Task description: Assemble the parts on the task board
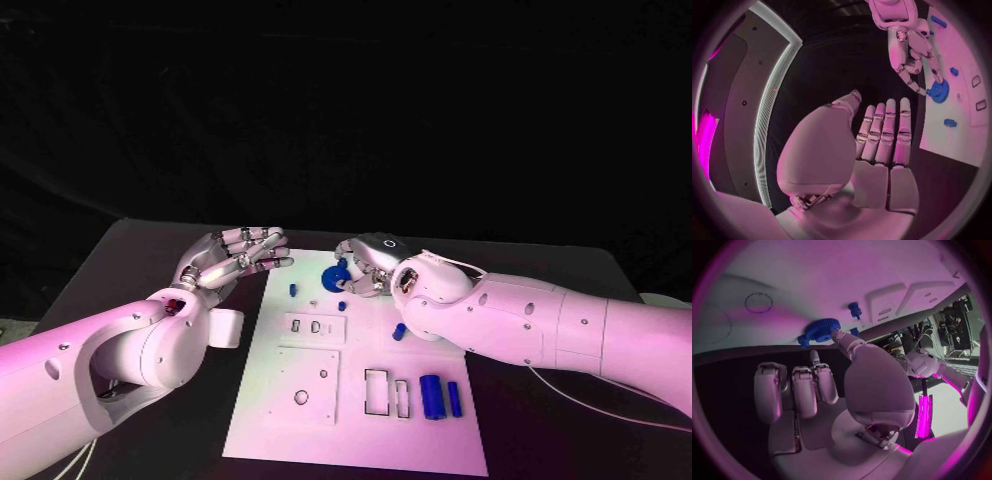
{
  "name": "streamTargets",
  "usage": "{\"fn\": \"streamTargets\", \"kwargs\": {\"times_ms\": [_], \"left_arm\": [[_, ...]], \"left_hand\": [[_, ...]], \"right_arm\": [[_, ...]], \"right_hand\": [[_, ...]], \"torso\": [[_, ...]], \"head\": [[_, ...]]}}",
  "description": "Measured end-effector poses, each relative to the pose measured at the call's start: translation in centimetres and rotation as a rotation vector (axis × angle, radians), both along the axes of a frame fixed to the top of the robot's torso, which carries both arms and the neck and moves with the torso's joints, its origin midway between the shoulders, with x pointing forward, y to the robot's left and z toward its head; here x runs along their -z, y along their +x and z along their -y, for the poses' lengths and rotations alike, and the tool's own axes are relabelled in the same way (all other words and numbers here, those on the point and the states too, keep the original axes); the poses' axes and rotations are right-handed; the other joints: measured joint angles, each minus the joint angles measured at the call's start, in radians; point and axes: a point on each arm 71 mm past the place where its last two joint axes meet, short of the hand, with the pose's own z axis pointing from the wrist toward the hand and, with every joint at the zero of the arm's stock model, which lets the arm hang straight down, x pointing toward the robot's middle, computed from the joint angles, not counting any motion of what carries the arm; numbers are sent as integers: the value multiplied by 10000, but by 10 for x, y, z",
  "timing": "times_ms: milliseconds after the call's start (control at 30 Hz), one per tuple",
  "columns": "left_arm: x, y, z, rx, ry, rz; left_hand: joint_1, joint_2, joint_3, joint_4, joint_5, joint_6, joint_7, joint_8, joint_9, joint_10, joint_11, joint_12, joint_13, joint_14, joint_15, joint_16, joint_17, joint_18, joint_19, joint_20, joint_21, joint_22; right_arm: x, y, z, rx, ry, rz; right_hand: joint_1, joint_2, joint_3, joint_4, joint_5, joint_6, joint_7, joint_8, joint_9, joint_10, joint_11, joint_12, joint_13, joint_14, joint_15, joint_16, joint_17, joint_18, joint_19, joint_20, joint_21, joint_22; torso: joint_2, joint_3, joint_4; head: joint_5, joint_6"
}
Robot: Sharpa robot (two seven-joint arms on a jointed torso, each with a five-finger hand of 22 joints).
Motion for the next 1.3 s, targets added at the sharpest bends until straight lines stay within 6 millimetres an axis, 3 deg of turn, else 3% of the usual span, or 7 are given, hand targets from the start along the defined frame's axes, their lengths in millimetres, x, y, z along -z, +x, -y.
{"fn": "streamTargets", "kwargs": {"times_ms": [133, 567, 733, 900, 1033, 1300], "left_arm": [[0, 0, 0, -6, 4, -3], [0, 0, -2, -28, 22, -17], [0, 0, -2, -39, 27, -18], [0, 0, -4, -68, 43, -24], [1, 0, -5, -96, 58, -29], [1, 2, -7, -139, 75, -37]], "left_hand": [[0, 0, 0, 0, 0, 0, 0, 0, 0, 0, 0, 0, 0, 0, 0, 0, 0, 0, 0, 0, 0, 0], [0, 0, -1, 0, 0, 0, 0, 0, 1, 0, 0, 0, 0, 0, 0, 0, -2, 0, 0, 0, -40, 0], [0, 0, -1, 0, 0, 0, 0, 0, 2, 0, 0, 0, 0, 0, 0, 0, -2, 0, 0, 0, -40, 1], [0, 0, -1, 0, 0, 0, 0, 0, 2, 0, 0, 1, 0, 0, 0, 0, -3, 0, 0, 0, -40, 1], [0, 0, -1, 0, 0, 0, 0, 0, 2, 0, 0, 1, 0, 0, 0, 0, 2, -1, 0, 0, -40, 1], [0, 0, -1, 0, 0, 0, 0, 0, 3, 0, 0, 1, 0, 0, 0, 0, 5, 0, 0, 0, -40, 1]], "right_arm": [[0, 0, 2, 12, 16, -44], [1, -2, 15, 80, 163, -316], [-2, -6, 29, 210, 418, -363], [-15, -8, 63, 460, 1090, -496], [-27, -8, 97, 609, 1865, -806], [-30, -12, 166, 989, 3127, -1682]], "right_hand": [[-80, 80, -201, 189, 79, 113, 24, -14, 2, -11, 24, 0, 0, -37, 34, 0, 7, 0, -4, 28, 0, 0], [-102, 236, -366, 445, 444, 813, -113, 84, 97, 128, -18, 153, -2, -38, 33, 0, 7, 0, 33, 64, 0, 6], [-118, 357, -312, 581, 955, 990, -158, 84, 97, 164, -54, 217, -2, -38, 33, 0, 7, 1, 72, 25, 49, 7], [274, 452, -131, 403, 810, 990, -158, -55, 72, 164, -54, 217, -3, -38, 32, 0, 6, 0, 18, -3, -85, 7], [529, 394, -6, 185, 733, 990, -158, -121, 52, 164, -54, 92, -3, -38, 32, 0, 6, 0, -117, 28, -241, 6], [936, 170, 90, -264, 730, 1044, -104, -247, 25, -145, -37, -195, -4, -39, 31, -77, 5, 1, -418, 43, -551, 5]], "torso": [[0, 1, 2], [0, 10, -12], [0, 12, -19], [-16, 20, -54], [-37, 34, -122], [-97, 107, -328]], "head": [[0, 3], [19, 23], [4, 56], [-77, 104], [-161, 151], [-255, 222]]}}
